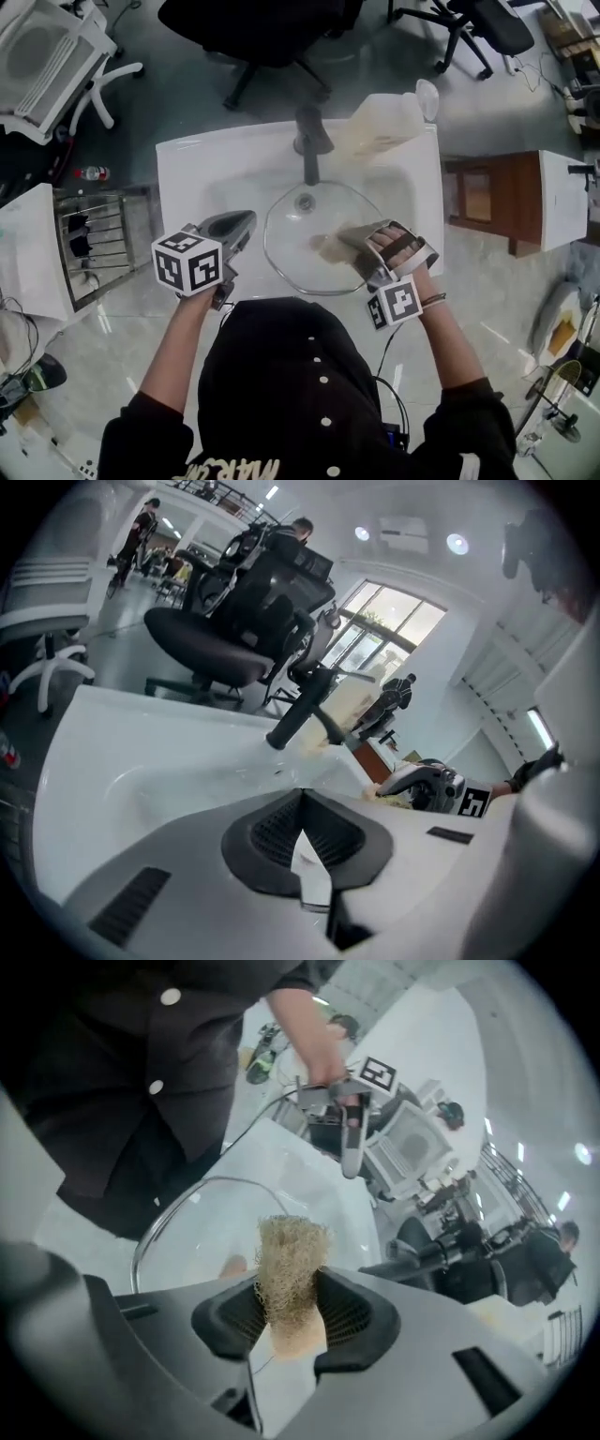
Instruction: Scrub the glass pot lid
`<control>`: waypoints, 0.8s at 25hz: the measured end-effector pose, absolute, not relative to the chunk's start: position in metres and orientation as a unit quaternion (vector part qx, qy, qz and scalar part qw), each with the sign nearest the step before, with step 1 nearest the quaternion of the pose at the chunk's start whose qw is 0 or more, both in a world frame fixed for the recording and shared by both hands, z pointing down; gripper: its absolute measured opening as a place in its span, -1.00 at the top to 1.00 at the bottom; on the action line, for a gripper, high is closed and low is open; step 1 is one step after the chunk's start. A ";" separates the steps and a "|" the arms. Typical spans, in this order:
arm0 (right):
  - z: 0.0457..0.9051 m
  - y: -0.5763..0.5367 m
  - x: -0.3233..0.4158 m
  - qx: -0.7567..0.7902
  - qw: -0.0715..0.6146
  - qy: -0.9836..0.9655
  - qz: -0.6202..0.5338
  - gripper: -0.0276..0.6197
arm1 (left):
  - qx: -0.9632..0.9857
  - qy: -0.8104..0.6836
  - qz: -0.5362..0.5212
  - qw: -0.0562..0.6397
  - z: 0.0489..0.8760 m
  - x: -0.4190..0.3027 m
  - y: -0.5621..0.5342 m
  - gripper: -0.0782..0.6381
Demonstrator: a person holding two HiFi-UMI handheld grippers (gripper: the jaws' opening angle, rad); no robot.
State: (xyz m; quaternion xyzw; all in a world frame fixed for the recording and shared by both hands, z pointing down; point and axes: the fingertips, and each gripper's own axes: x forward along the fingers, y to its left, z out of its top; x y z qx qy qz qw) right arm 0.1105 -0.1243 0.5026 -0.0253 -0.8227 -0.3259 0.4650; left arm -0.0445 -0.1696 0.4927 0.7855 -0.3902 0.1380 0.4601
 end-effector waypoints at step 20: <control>0.319 -0.133 0.135 0.344 0.184 -0.914 -0.114 0.46 | 0.847 -0.479 -0.004 0.233 0.328 -0.053 -0.116 0.71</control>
